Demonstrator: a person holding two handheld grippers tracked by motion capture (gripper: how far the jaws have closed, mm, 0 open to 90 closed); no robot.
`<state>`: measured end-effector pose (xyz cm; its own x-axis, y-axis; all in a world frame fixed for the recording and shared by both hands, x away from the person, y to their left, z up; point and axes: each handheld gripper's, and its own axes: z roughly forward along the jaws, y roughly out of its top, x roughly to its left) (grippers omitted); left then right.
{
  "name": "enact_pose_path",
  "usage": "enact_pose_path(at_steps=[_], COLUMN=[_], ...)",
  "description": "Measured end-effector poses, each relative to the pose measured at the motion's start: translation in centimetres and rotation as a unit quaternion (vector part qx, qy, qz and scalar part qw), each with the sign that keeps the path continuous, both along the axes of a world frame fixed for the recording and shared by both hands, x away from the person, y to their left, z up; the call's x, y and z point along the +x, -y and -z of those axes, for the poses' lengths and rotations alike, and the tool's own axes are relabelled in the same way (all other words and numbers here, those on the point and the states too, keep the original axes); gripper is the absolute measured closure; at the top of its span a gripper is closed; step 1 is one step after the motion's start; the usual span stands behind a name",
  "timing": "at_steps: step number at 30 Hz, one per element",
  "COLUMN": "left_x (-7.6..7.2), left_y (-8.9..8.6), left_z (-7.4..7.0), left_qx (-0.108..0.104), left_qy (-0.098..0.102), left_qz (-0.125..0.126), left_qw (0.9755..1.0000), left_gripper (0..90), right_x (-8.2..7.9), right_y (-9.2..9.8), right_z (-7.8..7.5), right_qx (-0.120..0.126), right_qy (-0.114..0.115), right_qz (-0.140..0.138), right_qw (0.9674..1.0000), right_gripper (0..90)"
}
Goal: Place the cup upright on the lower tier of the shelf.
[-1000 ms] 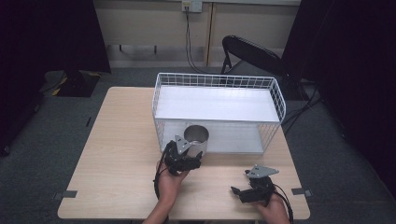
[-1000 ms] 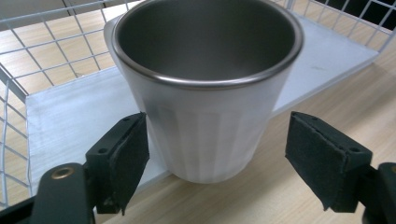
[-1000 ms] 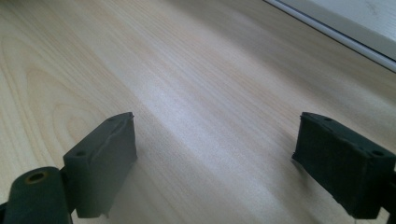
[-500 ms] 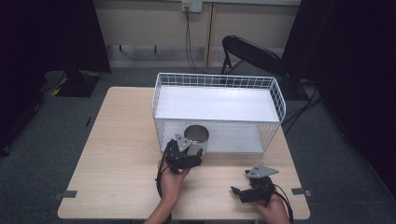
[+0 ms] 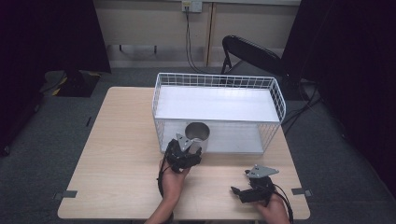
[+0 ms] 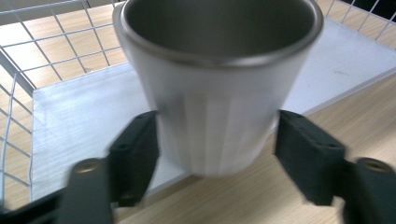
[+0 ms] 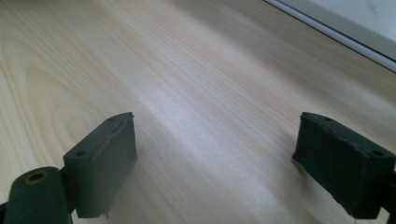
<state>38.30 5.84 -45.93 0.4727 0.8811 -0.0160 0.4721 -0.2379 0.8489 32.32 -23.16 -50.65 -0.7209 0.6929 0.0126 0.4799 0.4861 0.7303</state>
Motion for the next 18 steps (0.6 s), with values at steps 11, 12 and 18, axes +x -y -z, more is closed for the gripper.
enact_pose_path(at_steps=[11,12,18], left_x=[0.7,0.8,1.2], left_y=[0.2,0.2,0.3], left_z=[0.1,0.1,0.2], left_qx=[-0.003,0.003,0.006], left_qy=[-0.003,-0.007,-0.011], left_qz=[-0.008,-0.007,-0.008], left_qw=[1.0000,1.0000,0.9999], left_gripper=[39.7,40.5,46.2], right_x=[0.0,0.0,0.0], right_y=[0.0,0.0,0.0], right_z=[0.0,0.0,0.0], right_qx=[0.000,0.000,0.000], right_qy=[0.000,0.000,0.000], right_qz=[0.000,0.000,0.000], right_qw=[1.0000,1.0000,1.0000], right_gripper=[11.6,11.7,11.6])
